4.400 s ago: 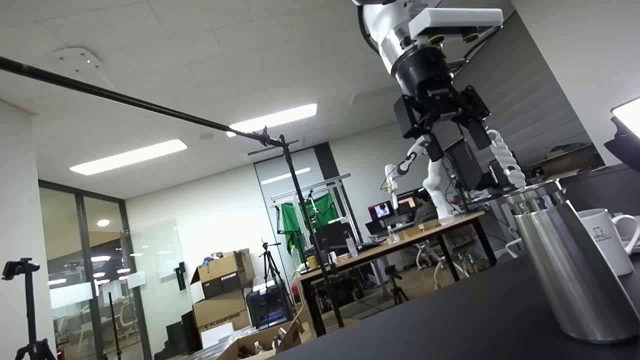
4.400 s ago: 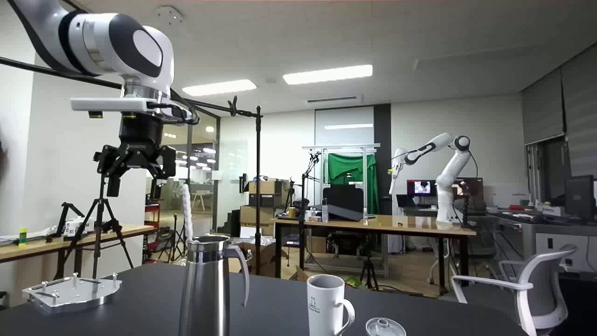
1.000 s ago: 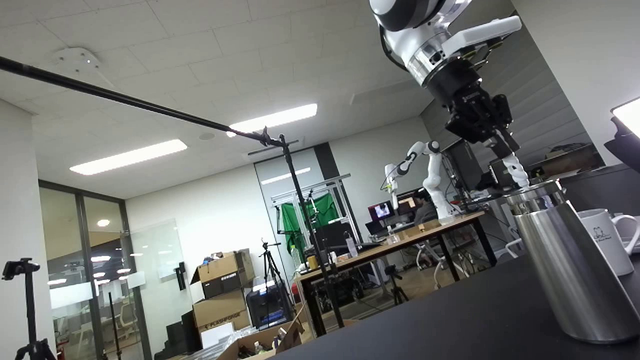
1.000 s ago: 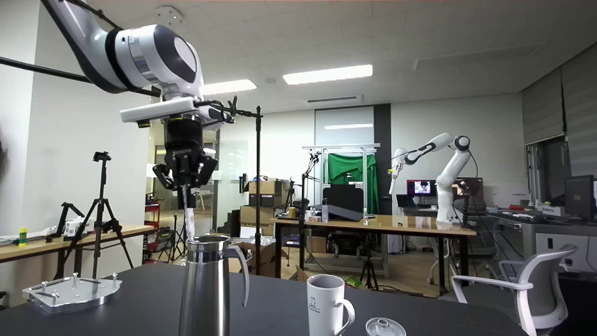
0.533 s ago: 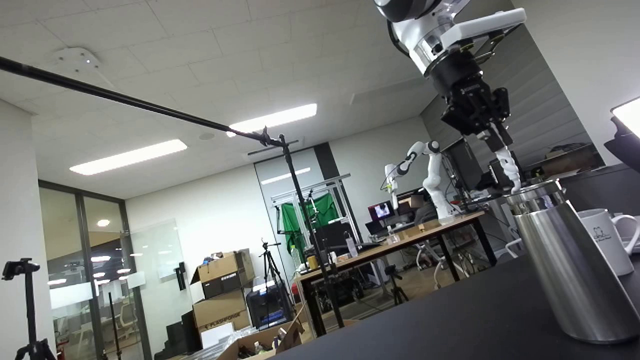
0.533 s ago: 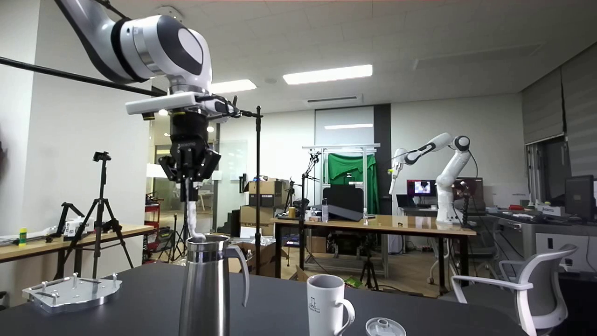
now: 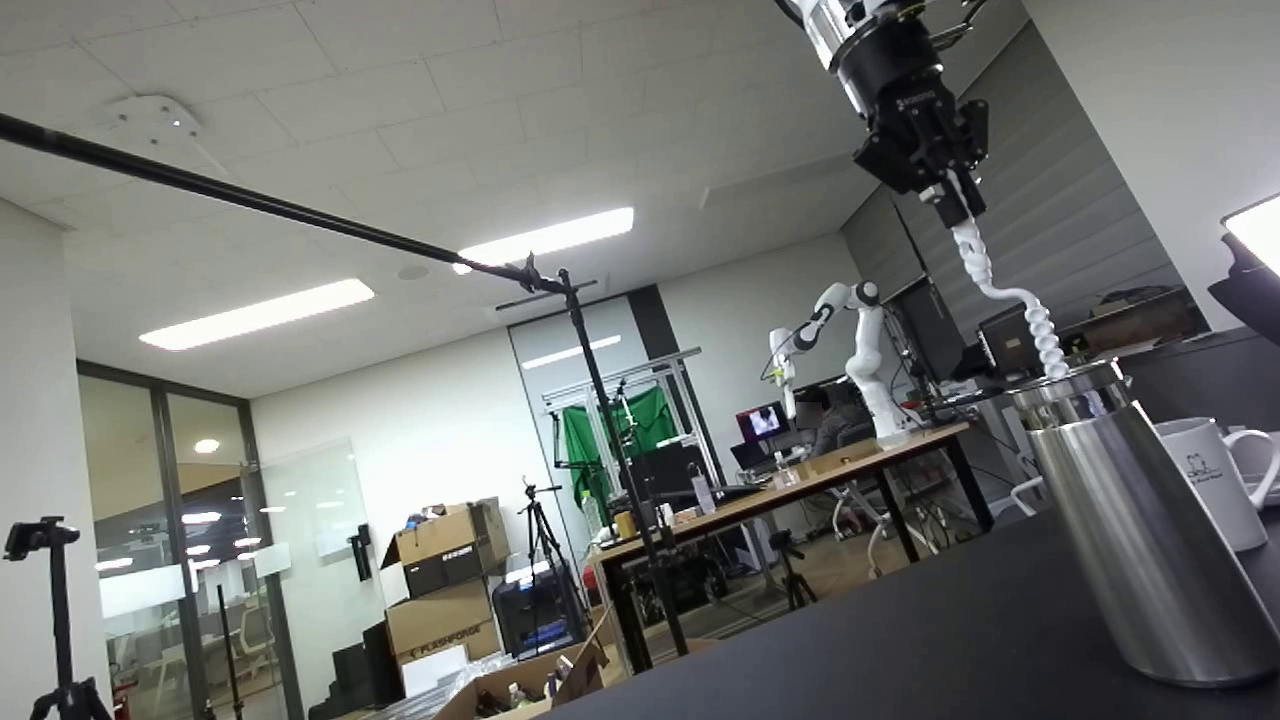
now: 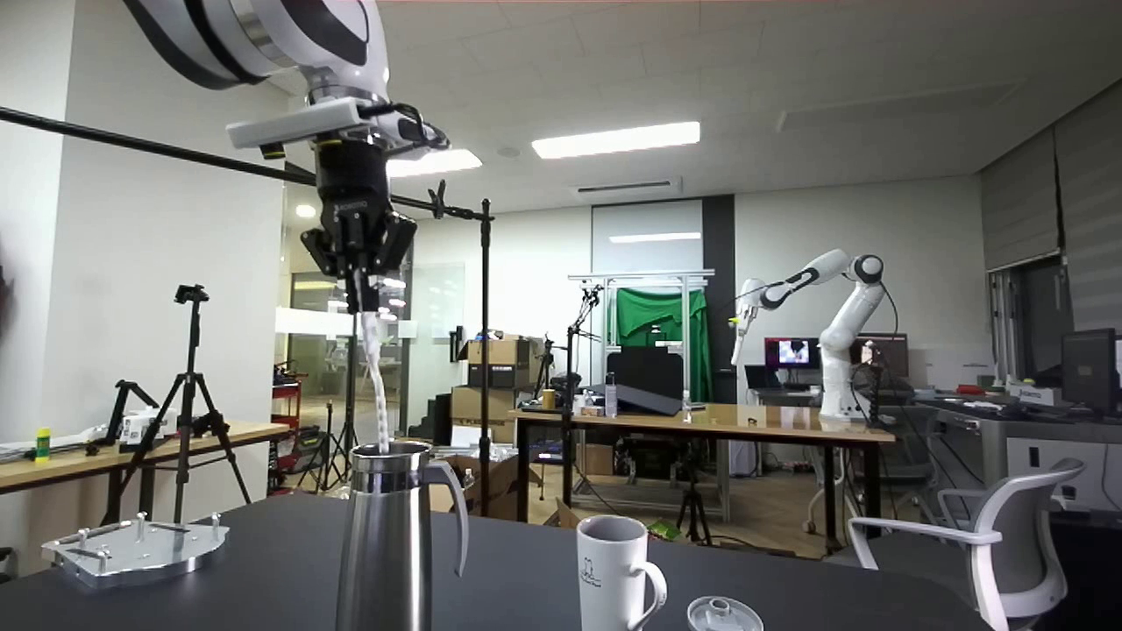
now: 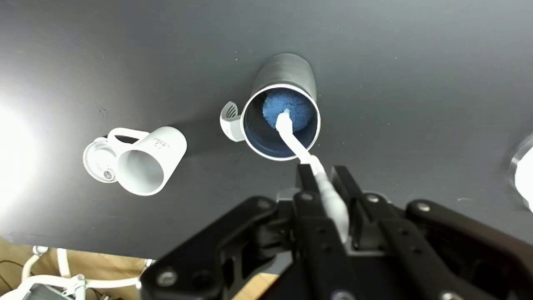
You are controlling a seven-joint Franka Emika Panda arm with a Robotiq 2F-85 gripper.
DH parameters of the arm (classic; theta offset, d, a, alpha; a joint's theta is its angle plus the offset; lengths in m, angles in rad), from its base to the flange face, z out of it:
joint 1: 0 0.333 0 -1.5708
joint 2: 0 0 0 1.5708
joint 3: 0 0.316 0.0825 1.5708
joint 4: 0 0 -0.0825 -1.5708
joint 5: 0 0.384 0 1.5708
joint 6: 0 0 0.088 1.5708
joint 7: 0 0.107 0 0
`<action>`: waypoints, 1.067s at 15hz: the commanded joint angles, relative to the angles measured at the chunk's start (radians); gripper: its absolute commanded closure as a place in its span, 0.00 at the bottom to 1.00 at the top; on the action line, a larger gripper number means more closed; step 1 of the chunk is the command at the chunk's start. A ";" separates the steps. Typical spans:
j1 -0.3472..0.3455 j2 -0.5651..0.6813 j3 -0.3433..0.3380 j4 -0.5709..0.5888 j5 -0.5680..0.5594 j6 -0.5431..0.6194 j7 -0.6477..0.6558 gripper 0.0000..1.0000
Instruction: Stir in the silver cup using the white rod.
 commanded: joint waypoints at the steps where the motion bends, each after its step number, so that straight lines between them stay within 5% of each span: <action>1: -0.003 -0.041 -0.015 0.019 0.014 -0.035 -0.006 0.96; 11: -0.009 0.146 -0.043 -0.055 0.068 0.171 -0.026 0.96; 16: -0.008 0.086 -0.032 -0.016 0.034 0.062 -0.020 0.96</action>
